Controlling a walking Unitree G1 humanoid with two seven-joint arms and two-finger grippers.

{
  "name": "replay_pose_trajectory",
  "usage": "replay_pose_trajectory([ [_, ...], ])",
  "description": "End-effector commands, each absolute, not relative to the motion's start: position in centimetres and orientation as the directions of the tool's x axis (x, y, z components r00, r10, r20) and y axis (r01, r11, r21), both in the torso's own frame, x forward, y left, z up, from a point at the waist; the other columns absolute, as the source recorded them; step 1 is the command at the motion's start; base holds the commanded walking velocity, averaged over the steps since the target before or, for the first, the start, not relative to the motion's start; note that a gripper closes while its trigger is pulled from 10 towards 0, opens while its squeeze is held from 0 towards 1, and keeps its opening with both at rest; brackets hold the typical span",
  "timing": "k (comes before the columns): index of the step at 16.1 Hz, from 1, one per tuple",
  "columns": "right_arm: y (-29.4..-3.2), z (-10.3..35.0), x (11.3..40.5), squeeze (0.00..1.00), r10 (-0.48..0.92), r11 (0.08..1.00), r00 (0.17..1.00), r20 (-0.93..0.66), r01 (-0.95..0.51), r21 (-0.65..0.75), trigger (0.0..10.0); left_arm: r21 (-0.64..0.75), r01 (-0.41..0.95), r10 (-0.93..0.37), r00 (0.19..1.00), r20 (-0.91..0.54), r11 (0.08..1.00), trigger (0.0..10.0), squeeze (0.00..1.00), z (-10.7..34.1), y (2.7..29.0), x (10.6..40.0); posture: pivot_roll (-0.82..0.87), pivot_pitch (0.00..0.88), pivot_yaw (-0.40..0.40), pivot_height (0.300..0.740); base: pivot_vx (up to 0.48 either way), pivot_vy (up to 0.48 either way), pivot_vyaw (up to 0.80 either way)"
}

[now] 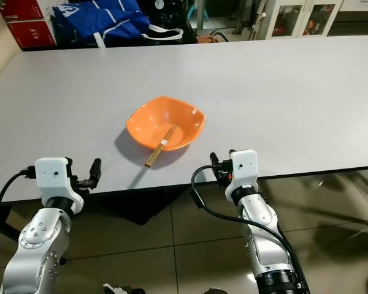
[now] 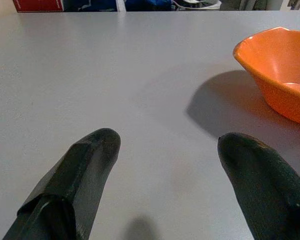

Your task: Setting the table

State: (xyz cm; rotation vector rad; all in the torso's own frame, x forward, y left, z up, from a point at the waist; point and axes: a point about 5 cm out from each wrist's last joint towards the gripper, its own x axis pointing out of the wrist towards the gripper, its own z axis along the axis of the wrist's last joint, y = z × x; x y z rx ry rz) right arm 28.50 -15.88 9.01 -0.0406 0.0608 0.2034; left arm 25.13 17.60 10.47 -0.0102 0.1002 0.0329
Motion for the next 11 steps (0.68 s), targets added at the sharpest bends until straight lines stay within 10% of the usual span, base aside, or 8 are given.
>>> replay_pose_trajectory([
  [1, -15.63, 8.98, 28.84, 0.0, 0.209, 0.977, 0.975, -0.074, -0.211, -0.027, 10.0, 0.005, -0.035, 0.035, 0.996, -0.079, 0.999, 10.0, 0.0, 10.97, 17.33, 25.15, -0.12, 0.061, 0.056, 0.74, 0.0, 0.0, 0.0],
  [7, -15.08, 8.69, 29.16, 0.0, 0.251, 0.967, 0.962, -0.105, -0.254, -0.021, 10.0, -0.003, -0.057, 0.056, 0.994, -0.089, 0.998, 10.0, 0.0, 11.09, 17.05, 24.63, -0.1, 0.09, 0.036, 0.74, 0.0, 0.32, 0.0],
  [10, -15.21, 8.59, 29.32, 0.0, 0.262, 0.963, 0.958, -0.113, -0.267, -0.03, 10.0, -0.014, -0.07, 0.069, 0.993, -0.093, 0.997, 10.0, 0.39, 10.91, 17.16, 24.36, -0.09, 0.088, 0.028, 0.74, 0.0, 0.48, 0.0],
  [11, -15.34, 8.54, 29.42, 0.0, 0.26, 0.963, 0.959, -0.116, -0.266, -0.033, 10.0, -0.025, -0.059, 0.056, 0.993, -0.101, 0.998, 10.0, 0.0, 10.8, 17.12, 24.37, -0.1, 0.083, 0.029, 0.74, 0.0, 0.48, 0.0],
])
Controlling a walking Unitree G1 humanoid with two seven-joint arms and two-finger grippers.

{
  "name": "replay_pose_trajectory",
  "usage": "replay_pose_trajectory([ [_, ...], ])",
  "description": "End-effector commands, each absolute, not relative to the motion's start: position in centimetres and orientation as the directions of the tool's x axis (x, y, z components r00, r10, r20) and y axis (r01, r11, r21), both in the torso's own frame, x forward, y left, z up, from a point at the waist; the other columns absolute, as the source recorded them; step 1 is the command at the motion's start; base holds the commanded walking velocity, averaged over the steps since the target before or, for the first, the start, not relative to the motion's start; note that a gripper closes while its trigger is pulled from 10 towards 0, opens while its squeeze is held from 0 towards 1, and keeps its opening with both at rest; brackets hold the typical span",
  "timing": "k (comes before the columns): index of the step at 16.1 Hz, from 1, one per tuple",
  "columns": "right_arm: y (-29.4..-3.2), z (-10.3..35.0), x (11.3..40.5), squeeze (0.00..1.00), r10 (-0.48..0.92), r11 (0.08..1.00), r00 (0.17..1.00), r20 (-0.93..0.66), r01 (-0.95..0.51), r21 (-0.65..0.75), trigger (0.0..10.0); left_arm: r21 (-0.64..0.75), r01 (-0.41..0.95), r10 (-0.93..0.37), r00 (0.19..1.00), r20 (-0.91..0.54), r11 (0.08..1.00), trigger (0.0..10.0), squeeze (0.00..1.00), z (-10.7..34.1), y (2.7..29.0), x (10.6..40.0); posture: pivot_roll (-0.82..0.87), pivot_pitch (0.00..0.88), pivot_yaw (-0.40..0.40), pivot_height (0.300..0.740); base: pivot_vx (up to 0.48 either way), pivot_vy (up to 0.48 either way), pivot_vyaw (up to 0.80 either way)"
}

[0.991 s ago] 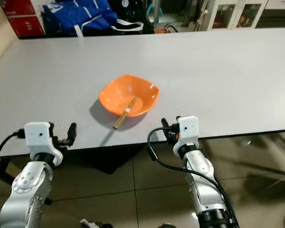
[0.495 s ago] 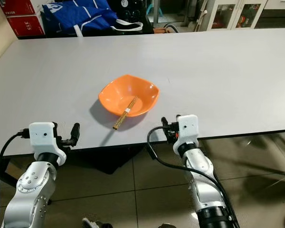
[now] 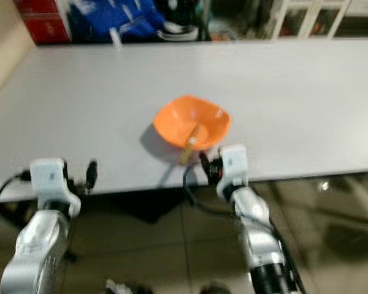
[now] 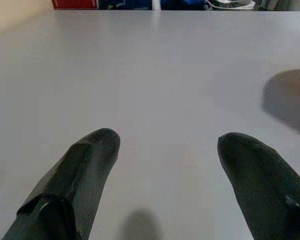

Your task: Setting the table

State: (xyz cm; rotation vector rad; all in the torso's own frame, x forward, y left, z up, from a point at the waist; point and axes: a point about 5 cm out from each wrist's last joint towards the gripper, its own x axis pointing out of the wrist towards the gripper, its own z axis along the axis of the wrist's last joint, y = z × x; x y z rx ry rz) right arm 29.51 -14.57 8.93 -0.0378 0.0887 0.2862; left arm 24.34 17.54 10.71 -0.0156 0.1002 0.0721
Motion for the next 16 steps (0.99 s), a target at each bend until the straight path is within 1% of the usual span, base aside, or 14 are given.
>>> replay_pose_trajectory([
  [1, -15.45, 8.45, 29.48, 0.0, 0.258, 0.964, 0.959, -0.118, -0.264, -0.035, 10.0, -0.029, -0.051, 0.047, 0.993, -0.104, 0.998, 10.0, 0.0, 10.77, 17.06, 24.38, -0.1, 0.08, 0.029, 0.74, 0.0, 0.48, 0.0],
  [7, -15.46, 7.95, 29.41, 0.0, 0.26, 0.963, 0.956, -0.136, -0.266, -0.034, 10.0, -0.017, -0.04, 0.038, 0.993, -0.107, 0.999, 10.0, 0.0, 10.7, 16.97, 24.44, -0.1, 0.073, 0.031, 0.74, 0.0, 0.474, 0.0],
  [16, -15.06, 7.57, 29.68, 0.0, 0.274, 0.959, 0.952, -0.138, -0.281, -0.035, 10.0, -0.04, -0.038, 0.035, 0.996, -0.087, 0.998, 10.0, 0.0, 11.0, 17.51, 24.83, -0.08, 0.042, 0.031, 0.74, 0.0, 0.48, 0.0],
])
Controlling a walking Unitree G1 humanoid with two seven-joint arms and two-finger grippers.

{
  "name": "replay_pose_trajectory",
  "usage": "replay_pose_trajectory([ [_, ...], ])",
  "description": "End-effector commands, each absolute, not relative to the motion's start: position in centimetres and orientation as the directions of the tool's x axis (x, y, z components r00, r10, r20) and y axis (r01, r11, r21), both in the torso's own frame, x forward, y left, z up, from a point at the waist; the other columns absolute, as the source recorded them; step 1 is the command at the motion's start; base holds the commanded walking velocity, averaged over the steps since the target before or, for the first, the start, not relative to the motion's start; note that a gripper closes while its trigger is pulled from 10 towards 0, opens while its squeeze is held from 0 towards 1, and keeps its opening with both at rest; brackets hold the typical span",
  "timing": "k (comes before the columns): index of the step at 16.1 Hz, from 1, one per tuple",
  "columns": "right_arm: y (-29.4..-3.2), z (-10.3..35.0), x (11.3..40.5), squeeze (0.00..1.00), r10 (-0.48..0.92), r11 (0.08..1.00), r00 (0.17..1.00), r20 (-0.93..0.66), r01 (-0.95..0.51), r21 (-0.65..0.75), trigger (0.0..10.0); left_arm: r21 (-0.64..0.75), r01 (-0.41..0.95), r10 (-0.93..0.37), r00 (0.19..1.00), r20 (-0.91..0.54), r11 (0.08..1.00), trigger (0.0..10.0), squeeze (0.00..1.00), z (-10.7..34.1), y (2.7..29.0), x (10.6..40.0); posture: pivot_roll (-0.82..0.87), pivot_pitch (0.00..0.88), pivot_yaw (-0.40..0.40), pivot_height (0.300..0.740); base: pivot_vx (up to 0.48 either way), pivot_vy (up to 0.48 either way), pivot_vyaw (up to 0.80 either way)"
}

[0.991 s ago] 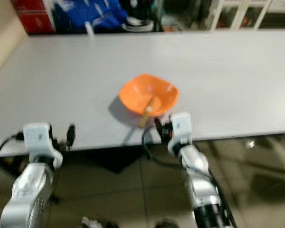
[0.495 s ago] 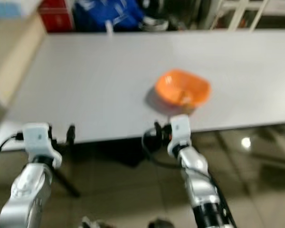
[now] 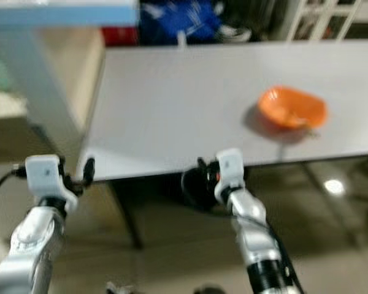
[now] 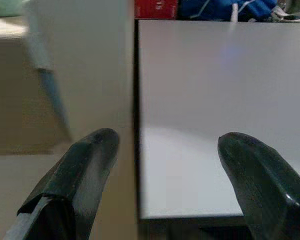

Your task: Setting the table

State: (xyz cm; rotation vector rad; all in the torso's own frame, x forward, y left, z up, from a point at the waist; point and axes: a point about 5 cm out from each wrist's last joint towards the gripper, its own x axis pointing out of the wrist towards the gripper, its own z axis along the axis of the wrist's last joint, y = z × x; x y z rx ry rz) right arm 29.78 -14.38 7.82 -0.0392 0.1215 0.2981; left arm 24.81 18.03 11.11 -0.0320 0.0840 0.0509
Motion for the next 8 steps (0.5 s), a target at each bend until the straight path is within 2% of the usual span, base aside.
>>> replay_pose_trajectory([
  [1, -14.93, 7.61, 29.76, 0.0, 0.277, 0.958, 0.951, -0.134, -0.284, -0.032, 10.0, -0.04, -0.039, 0.035, 0.996, -0.085, 0.998, 10.0, 0.0, 11.05, 17.56, 24.84, -0.07, 0.041, 0.03, 0.74, 0.0, 0.48, 0.0],
  [8, -14.57, 7.68, 29.89, 0.0, 0.291, 0.955, 0.948, -0.126, -0.297, -0.027, 10.0, -0.042, -0.045, 0.041, 0.996, -0.077, 0.998, 10.0, 0.0, 11.24, 17.92, 24.81, -0.06, 0.045, 0.026, 0.74, 0.0, 0.48, 0.0],
])
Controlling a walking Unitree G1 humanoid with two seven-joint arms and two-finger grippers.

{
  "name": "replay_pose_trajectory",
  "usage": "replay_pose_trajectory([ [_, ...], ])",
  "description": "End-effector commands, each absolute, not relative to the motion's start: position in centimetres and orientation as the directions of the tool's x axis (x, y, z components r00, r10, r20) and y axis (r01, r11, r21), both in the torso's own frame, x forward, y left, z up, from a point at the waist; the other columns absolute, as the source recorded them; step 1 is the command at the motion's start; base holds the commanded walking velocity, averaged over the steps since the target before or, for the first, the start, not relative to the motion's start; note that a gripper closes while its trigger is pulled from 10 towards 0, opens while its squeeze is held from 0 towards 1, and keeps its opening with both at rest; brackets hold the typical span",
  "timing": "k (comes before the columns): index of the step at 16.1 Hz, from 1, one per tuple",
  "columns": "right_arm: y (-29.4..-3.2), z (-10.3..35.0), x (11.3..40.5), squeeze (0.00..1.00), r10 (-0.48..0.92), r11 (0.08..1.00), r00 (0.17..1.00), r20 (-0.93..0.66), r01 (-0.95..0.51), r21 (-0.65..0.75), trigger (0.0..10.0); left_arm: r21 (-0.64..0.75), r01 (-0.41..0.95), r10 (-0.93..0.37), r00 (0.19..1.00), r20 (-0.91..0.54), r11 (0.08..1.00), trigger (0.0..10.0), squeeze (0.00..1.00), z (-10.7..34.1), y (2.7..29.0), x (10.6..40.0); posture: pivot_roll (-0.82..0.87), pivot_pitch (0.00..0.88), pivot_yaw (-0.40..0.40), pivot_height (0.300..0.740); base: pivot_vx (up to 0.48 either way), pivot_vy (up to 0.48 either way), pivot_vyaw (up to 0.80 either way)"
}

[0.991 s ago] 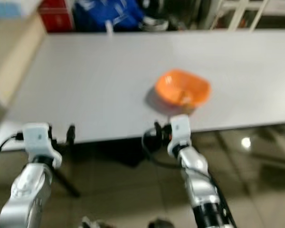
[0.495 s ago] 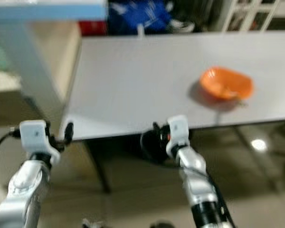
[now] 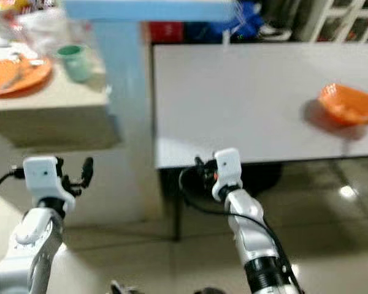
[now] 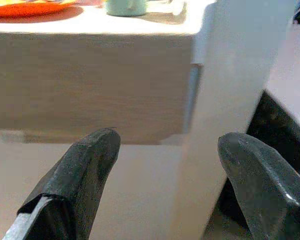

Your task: Setting the table

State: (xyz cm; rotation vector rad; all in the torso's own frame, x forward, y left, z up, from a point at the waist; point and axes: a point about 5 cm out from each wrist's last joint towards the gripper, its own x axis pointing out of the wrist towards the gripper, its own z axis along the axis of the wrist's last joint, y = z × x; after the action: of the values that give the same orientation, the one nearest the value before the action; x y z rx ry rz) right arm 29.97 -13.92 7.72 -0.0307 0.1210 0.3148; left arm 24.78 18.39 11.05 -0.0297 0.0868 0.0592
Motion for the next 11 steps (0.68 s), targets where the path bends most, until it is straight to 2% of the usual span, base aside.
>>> replay_pose_trajectory([
  [1, -14.5, 7.6, 29.9, 0.0, 0.295, 0.953, 0.947, -0.126, -0.3, -0.028, 10.0, -0.04, -0.046, 0.043, 0.996, -0.075, 0.998, 10.0, 0.0, 11.3, 17.9, 24.7, -0.06, 0.044, 0.021, 0.74, 0.0, 0.48, 0.0],
  [7, -14.1, 7.9, 30.2, 0.0, 0.315, 0.946, 0.942, -0.112, -0.321, -0.038, 10.0, -0.027, -0.054, 0.052, 0.996, -0.068, 0.998, 10.0, 0.0, 11.4, 18.1, 24.4, -0.05, 0.048, 0.011, 0.74, 0.0, 0.48, 0.0],
  [9, -14.5, 8.7, 30.5, 0.0, 0.268, 0.963, 0.962, -0.051, -0.269, -0.013, 10.0, -0.017, -0.043, 0.042, 0.997, -0.062, 0.999, 10.0, 0.0, 11.6, 17.9, 24.8, -0.06, 0.047, 0.021, 0.74, 0.0, 0.469, 0.0],
  [11, -14.9, 10.6, 30.7, 0.0, 0.203, 0.979, 0.976, 0.074, -0.204, 0.002, 10.0, 0.004, -0.048, 0.048, 0.999, -0.024, 0.999, 10.0, 0.0, 12.1, 18.2, 25.2, -0.07, 0.042, 0.033, 0.74, 0.0, 0.469, 0.0],
])
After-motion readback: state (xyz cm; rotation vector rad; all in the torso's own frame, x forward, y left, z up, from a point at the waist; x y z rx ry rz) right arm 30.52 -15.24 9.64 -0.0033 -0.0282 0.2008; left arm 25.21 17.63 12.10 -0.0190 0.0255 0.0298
